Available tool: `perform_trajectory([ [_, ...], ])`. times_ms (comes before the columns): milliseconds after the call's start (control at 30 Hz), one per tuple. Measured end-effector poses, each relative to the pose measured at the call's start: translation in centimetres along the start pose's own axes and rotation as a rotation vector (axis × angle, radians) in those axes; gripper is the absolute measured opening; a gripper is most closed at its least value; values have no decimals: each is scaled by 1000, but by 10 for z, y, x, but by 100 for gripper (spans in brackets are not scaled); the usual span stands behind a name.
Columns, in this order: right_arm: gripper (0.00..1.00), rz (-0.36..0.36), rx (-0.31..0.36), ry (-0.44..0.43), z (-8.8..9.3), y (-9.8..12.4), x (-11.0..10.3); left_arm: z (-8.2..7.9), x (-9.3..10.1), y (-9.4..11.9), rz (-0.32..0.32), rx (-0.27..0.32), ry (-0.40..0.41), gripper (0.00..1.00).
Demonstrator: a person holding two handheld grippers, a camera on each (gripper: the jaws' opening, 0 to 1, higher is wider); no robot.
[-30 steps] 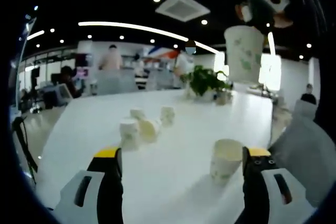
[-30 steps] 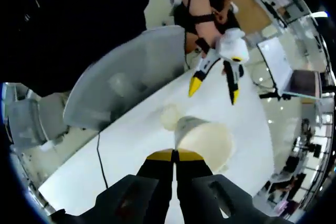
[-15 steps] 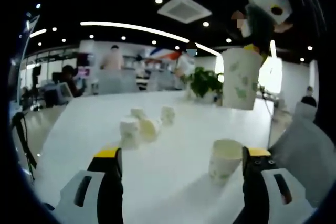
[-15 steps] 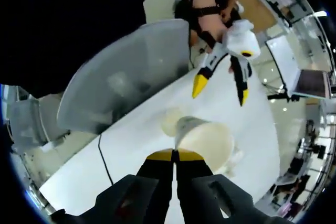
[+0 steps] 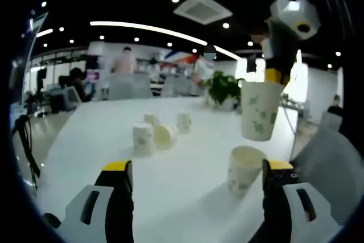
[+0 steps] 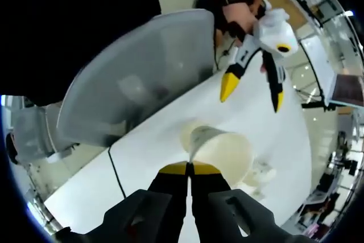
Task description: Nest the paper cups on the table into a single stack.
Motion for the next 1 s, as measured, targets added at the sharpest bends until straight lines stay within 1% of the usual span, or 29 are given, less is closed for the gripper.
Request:
perform_trajectory([
  [267, 0, -20, 6, -14, 3, -12, 1, 3, -3, 4, -11, -1, 8, 92],
  [400, 0, -29, 10, 2, 3, -18, 3, 5, -4, 4, -11, -6, 10, 92],
  [600, 0, -43, 19, -1, 3, -27, 3, 4, -5, 5, -9, -5, 12, 92],
  [1000, 0, -72, 28, 20, 1, -49, -2, 9, -9, 9, -19, -10, 23, 92],
])
Point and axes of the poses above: the point that each gripper's makers call its tool centre point, and the gripper's own axes: y roughly backward along the fingers, x roughly to its right, z roughly out of its underside, the point moved 4 cm from there along y, roughly backward along the fingers, and after that the axes turned 13 degrees about y, right-handed, at the moved point
